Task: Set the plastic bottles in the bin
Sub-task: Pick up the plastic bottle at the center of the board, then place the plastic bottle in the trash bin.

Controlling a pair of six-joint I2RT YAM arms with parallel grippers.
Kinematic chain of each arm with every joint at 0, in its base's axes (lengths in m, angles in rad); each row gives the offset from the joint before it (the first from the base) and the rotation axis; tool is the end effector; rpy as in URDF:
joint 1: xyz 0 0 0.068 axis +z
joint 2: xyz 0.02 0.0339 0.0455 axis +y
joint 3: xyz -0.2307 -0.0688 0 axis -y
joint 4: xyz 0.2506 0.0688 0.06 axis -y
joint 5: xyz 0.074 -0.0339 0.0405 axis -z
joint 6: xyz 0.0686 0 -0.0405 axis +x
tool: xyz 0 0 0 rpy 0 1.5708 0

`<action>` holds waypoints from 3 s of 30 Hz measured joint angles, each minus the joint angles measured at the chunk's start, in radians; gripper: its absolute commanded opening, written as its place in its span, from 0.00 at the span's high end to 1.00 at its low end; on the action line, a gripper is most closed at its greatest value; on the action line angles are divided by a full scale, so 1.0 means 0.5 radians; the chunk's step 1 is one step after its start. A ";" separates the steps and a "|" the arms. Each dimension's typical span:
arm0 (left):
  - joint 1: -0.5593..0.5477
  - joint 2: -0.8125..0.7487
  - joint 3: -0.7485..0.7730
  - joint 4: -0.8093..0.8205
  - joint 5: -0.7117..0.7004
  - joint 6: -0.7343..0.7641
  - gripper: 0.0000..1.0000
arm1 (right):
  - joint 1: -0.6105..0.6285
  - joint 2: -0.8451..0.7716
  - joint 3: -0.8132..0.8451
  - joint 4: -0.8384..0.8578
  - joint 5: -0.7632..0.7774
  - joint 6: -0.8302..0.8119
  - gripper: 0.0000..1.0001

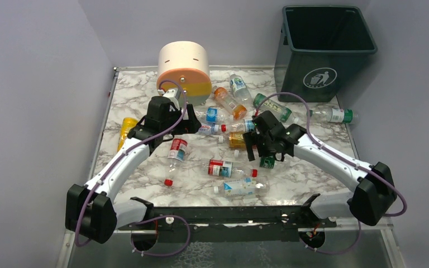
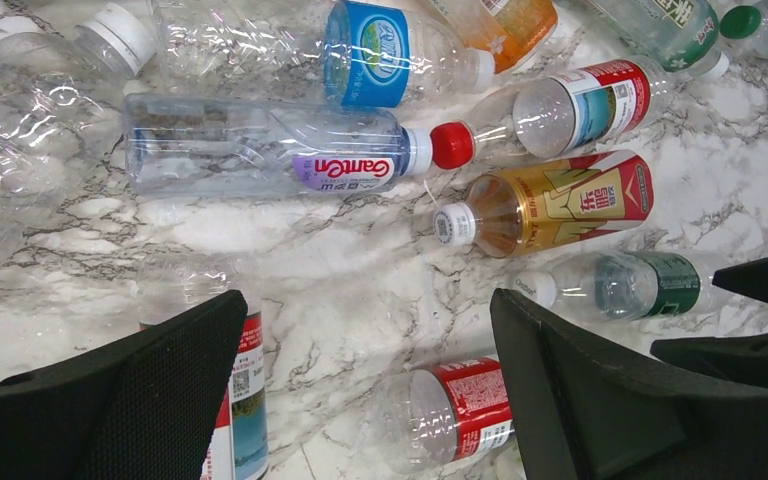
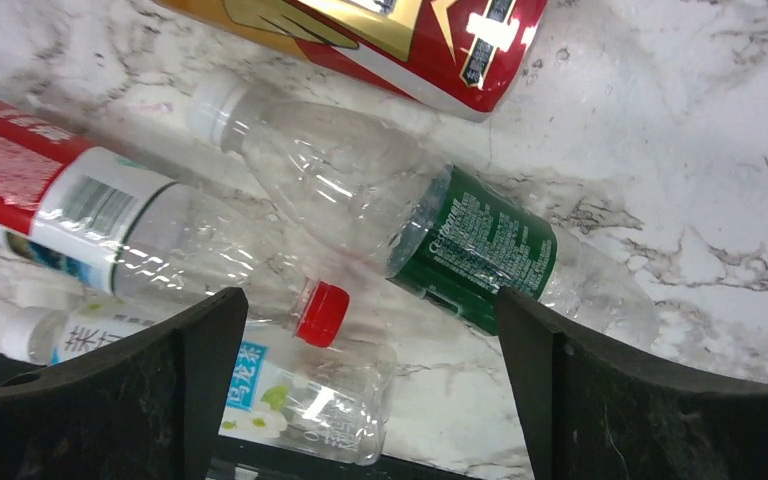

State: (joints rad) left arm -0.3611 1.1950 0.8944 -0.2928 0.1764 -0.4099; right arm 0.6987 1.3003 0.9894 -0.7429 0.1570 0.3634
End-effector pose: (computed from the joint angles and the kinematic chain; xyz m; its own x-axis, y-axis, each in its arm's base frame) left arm 0.2856 -0.1207 0.2321 -0.6726 -0.1654 -0.7213 0.2354 0.8763 -0.4204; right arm 0.2254 0.1753 0.1930 -0.8269 -0.2362 -0.5103 -0.3019 0.9521 0.0486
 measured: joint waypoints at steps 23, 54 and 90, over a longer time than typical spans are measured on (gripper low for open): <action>0.000 -0.034 -0.028 0.014 0.035 0.007 0.01 | -0.001 0.459 0.115 -0.074 0.030 -0.164 0.00; 0.000 -0.049 -0.028 0.014 0.037 0.007 0.01 | 0.004 0.601 0.277 -0.143 -0.201 -0.293 0.41; 0.000 -0.195 -0.172 0.137 0.230 -0.091 0.01 | -0.989 1.070 2.664 0.246 -0.452 -0.192 0.41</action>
State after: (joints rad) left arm -0.3611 1.0977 0.8082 -0.2245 0.2913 -0.4553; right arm 0.2043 1.8355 2.3215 -0.6201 -0.0689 0.2672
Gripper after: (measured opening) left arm 0.990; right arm 0.643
